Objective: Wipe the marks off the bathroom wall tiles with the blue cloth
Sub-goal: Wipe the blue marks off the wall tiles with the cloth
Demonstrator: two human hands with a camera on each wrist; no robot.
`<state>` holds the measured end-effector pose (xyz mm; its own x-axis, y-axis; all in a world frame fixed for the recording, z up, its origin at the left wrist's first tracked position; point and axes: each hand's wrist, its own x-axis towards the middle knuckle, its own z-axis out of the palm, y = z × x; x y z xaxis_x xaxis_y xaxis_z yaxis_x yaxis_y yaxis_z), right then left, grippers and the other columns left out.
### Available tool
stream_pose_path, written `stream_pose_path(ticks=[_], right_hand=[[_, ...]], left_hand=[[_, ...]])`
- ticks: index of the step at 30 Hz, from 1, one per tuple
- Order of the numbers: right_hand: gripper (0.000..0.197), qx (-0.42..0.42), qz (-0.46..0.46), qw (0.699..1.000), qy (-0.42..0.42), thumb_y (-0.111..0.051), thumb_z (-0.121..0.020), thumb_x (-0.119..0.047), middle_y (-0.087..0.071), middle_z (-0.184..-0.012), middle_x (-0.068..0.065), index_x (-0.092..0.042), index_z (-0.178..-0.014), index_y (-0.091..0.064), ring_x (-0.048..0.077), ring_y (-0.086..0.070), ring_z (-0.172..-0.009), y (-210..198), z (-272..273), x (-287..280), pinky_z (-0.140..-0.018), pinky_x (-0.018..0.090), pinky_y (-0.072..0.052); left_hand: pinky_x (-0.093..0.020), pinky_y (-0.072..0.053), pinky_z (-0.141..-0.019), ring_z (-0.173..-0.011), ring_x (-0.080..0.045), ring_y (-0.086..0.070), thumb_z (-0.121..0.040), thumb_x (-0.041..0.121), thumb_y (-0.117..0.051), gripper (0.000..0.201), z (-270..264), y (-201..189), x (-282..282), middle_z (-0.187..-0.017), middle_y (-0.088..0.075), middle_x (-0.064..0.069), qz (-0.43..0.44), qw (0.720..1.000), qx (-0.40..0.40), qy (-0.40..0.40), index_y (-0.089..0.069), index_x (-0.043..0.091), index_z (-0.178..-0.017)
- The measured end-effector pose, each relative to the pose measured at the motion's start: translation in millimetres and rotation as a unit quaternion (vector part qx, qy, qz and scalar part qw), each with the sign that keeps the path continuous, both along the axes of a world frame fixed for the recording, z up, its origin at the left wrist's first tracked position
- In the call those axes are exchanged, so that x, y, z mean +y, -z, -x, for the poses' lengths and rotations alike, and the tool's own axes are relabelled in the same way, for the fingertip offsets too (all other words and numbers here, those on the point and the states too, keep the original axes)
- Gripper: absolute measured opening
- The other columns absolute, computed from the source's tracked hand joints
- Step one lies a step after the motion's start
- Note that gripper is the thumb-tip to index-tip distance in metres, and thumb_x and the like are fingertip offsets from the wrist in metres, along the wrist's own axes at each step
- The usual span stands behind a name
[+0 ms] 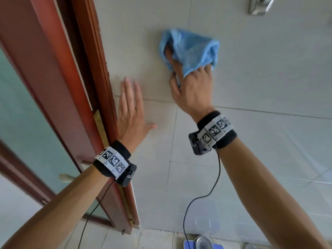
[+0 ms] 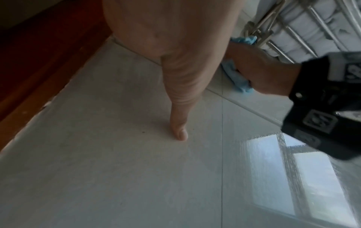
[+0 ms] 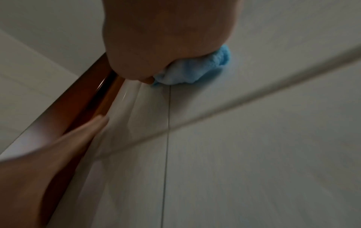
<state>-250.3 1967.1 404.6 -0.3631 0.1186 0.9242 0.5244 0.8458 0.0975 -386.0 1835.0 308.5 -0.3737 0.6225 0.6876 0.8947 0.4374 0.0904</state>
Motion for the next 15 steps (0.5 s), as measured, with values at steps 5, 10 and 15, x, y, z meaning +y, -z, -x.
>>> stream_pose_path(ticks=[5, 10, 15], right_hand=[[0.036, -0.177, -0.037, 0.981, -0.066, -0.052, -0.093, -0.027, -0.075, -0.104, 0.013, -0.012, -0.116, -0.075, 0.035, -0.067, -0.099, 91.7, 5.6, -9.8, -0.09, 0.045, -0.047], [0.041, -0.13, 0.002, 0.991, -0.025, -0.048, -0.094, -0.026, -0.073, -0.101, 0.011, -0.015, -0.125, -0.072, 0.033, -0.066, -0.094, 78.0, 13.4, -20.2, -0.088, 0.044, -0.041], [0.04, 0.001, -0.006, 1.0, -0.016, -0.055, -0.095, -0.025, -0.074, -0.098, 0.006, -0.017, -0.13, -0.071, 0.032, -0.063, -0.093, -1.6, 35.0, -25.8, -0.09, 0.046, -0.046]], left_hand=[[-0.051, -0.016, -0.131, -0.16, -0.044, -0.002, -0.059, 0.083, -0.082, 0.162, 17.9, 9.2, 1.8, -0.168, -0.001, -0.036, -0.04, 0.999, -0.031, 0.009, 0.0, -0.013, -0.16], [-0.046, -0.006, -0.132, -0.16, -0.043, 0.0, -0.057, 0.078, -0.084, 0.16, 25.7, 9.2, -2.9, -0.169, 0.001, -0.034, -0.027, 0.999, -0.02, 0.024, 0.0, -0.012, -0.16], [-0.041, -0.003, -0.133, -0.161, -0.036, 0.007, -0.053, 0.069, -0.091, 0.164, 24.4, 8.0, -3.8, -0.172, 0.008, -0.026, -0.026, 0.998, -0.05, 0.021, 0.006, -0.004, -0.163]])
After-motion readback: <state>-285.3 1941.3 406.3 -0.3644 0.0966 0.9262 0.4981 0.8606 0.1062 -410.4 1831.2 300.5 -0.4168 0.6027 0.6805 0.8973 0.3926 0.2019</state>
